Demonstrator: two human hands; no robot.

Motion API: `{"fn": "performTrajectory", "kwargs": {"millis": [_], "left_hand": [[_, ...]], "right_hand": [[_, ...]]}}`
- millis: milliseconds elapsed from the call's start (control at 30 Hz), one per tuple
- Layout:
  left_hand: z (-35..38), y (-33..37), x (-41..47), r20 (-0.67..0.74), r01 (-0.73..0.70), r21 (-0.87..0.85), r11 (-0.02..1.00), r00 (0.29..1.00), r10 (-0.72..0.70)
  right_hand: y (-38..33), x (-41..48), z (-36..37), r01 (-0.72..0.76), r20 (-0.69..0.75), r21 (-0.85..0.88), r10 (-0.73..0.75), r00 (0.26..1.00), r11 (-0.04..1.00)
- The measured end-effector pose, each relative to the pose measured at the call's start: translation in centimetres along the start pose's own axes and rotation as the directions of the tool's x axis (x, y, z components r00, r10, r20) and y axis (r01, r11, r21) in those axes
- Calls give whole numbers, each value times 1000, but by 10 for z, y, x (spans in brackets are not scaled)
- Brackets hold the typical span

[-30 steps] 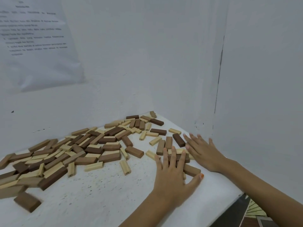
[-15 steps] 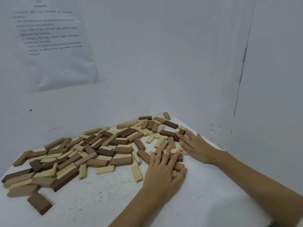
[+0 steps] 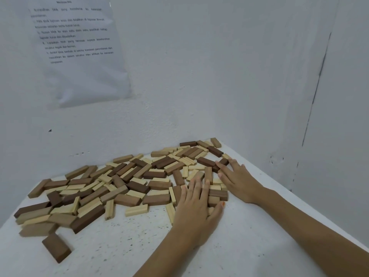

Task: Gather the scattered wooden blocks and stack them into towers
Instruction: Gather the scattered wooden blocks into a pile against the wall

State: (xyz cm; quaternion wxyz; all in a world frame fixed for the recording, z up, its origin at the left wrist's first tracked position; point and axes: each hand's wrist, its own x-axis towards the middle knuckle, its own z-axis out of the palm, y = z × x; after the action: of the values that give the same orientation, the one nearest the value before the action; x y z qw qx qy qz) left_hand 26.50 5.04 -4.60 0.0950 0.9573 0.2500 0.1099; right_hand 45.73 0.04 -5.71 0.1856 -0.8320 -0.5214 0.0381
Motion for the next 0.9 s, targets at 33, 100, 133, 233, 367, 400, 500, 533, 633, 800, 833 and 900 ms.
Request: {"fn": "performTrajectory", "kwargs": {"millis": [33,100,133,233,367,400,500,533,633,800,833,900], "left_hand": [[0,0,-1,-7,9,-26,1000,1000,-10],[0,-3,-3,-24,22,-65,998,999,-24],[-2,-4,-5,-36,19,-74,997,999,-22],[-12,-9,-5,-69,-49,-127,991,997,41],[-31,-11,-9,46,-149,-270,951,985,168],[-33,-13,-10,87,-148,-270,951,980,178],[-31,-20,-7,133,-167,-211,963,971,198],[-30,-22,-5,125,-177,-195,965,971,203],[-27,-27,1,78,-202,-142,969,974,215],[-23,-21,8,74,-182,-139,973,978,193],[-23,-19,9,51,-180,-145,973,981,189],[-23,-17,11,0,-173,-170,970,984,176]], "right_hand": [[0,-1,0,2,-10,35,-2,1000,999],[-1,-2,-3,14,-74,169,-1,997,985],[-2,-3,-6,16,-114,269,16,993,963],[-3,-7,-17,20,-111,554,50,993,832],[2,-18,-33,-48,182,672,-102,978,739],[3,-21,-36,-56,237,639,-127,963,767],[8,-24,-41,1,233,517,-142,962,856],[10,-25,-42,6,237,494,-141,961,869],[14,-26,-43,7,262,442,-136,955,897],[10,-26,-41,97,93,409,-147,985,907],[9,-27,-41,107,70,409,-148,986,906],[6,-29,-43,114,43,413,-145,989,904]]}}
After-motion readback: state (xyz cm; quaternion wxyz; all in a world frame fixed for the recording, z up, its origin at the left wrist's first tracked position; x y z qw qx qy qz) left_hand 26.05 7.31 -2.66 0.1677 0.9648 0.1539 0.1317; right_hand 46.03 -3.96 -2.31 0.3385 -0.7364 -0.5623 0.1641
